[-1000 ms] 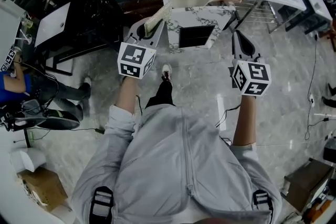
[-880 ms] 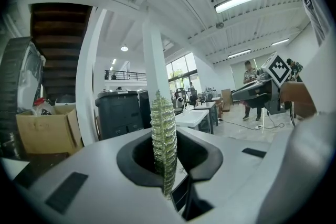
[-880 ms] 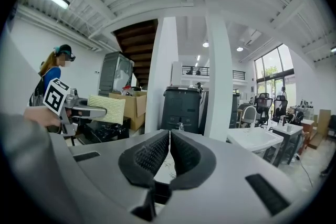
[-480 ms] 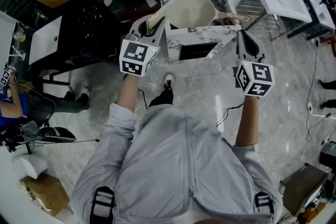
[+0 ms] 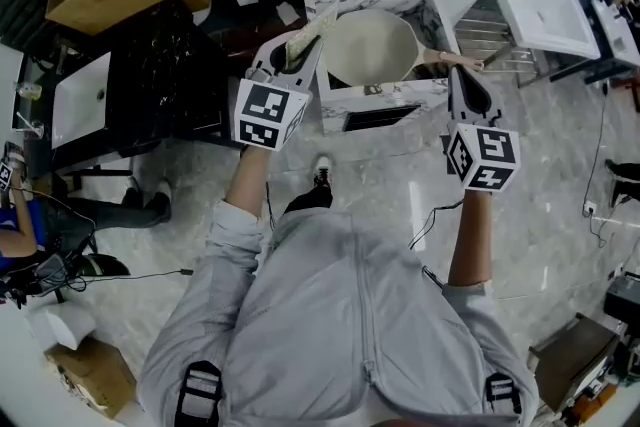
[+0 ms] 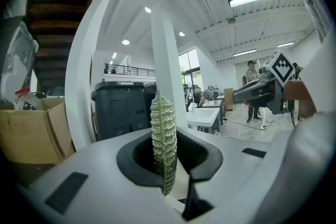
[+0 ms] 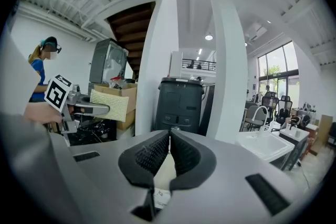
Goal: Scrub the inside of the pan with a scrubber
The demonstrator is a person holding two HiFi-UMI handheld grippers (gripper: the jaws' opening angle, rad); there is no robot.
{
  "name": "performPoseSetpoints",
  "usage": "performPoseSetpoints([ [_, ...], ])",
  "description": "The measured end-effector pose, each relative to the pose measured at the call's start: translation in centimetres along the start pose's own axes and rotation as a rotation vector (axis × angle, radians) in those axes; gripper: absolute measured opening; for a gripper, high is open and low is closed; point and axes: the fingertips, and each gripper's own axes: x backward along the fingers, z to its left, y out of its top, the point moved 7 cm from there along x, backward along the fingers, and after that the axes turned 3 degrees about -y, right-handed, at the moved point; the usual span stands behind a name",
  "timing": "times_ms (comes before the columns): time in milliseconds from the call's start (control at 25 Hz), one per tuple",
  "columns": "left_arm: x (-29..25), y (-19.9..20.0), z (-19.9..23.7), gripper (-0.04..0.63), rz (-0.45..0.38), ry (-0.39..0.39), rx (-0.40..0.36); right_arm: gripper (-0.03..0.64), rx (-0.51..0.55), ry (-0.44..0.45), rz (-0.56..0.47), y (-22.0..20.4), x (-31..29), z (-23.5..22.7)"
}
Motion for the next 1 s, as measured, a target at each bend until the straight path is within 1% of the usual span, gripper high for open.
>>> performPoseSetpoints([
  [360, -3.8, -1.9, 4.7, 0.069, 0.032, -0.033, 0.026, 0.035, -0.021, -0.036, 0.045, 0.0, -5.5, 0.2],
  [720, -8.0, -3.1, 9.5, 0.069, 0.035, -0.06, 0.057, 0.037, -0.046, -0.097, 0.077, 0.7, -10.8, 0.1],
  [1000, -10.5, -4.0, 11.6, 0.069, 0.047, -0.094, 0.058, 0.037, -0.047, -0.076, 0.096, 0.7, -13.8, 0.3],
])
